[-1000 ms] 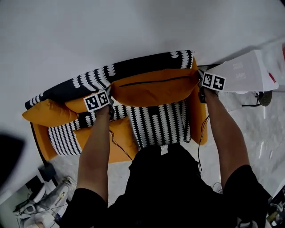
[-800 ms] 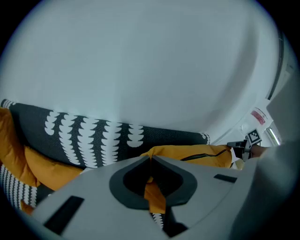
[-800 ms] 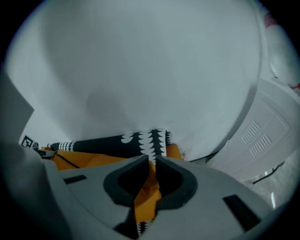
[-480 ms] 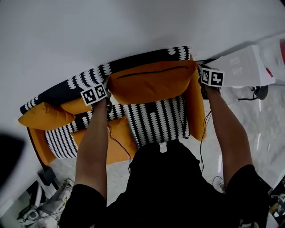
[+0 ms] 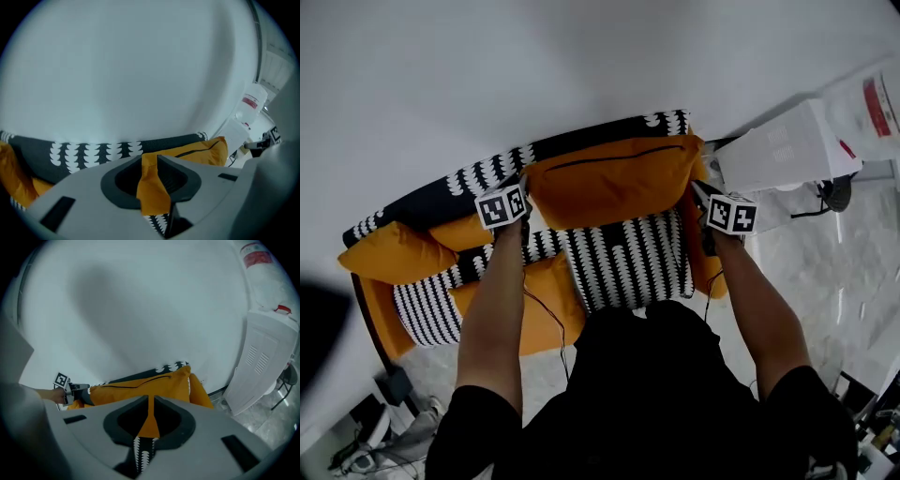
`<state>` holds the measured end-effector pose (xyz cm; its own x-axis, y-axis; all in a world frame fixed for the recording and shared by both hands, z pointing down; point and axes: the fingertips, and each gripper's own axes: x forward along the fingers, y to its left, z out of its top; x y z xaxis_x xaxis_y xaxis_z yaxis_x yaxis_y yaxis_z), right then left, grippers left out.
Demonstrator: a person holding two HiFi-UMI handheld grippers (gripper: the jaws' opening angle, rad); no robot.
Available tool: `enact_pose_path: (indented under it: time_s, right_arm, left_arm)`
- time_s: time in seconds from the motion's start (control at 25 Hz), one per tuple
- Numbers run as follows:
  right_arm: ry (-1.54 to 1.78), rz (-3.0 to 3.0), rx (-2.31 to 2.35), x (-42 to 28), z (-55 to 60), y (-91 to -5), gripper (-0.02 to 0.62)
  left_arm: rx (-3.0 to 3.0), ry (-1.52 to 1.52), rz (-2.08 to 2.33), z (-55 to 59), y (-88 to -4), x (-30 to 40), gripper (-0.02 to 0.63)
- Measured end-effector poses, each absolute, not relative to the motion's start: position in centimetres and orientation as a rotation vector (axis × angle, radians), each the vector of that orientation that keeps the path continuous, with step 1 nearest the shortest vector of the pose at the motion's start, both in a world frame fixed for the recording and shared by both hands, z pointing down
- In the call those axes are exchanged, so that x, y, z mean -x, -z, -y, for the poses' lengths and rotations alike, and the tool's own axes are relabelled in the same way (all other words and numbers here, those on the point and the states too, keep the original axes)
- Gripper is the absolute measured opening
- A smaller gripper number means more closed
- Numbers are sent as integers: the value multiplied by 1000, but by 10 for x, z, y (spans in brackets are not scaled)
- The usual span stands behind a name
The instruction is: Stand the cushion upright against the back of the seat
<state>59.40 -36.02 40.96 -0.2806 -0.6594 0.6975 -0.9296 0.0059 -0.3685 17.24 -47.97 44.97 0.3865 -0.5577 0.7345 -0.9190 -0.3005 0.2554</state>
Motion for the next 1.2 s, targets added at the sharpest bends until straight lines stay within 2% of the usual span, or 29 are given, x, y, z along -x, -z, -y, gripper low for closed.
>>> enact_pose_path:
  time_s: [0.32, 0.44, 0.68, 1.2]
  right_arm:
    - [-1218, 2188, -1646, -553, 309, -343, 40]
    - [-1162, 2253, -1627, -543, 288, -318, 38]
    - [-1055, 2302, -1634, -541, 249, -282, 38]
    - [-882, 2420, -1475, -547, 166, -244, 40]
  left_arm:
    - [-2188, -787, 1126, 406, -431, -228, 95]
    - [-2222, -747, 1025, 377, -422, -260, 88]
    - [-2299, -623, 887, 338, -379, -314, 25]
    - [-2432, -474, 862, 236, -285, -362, 17]
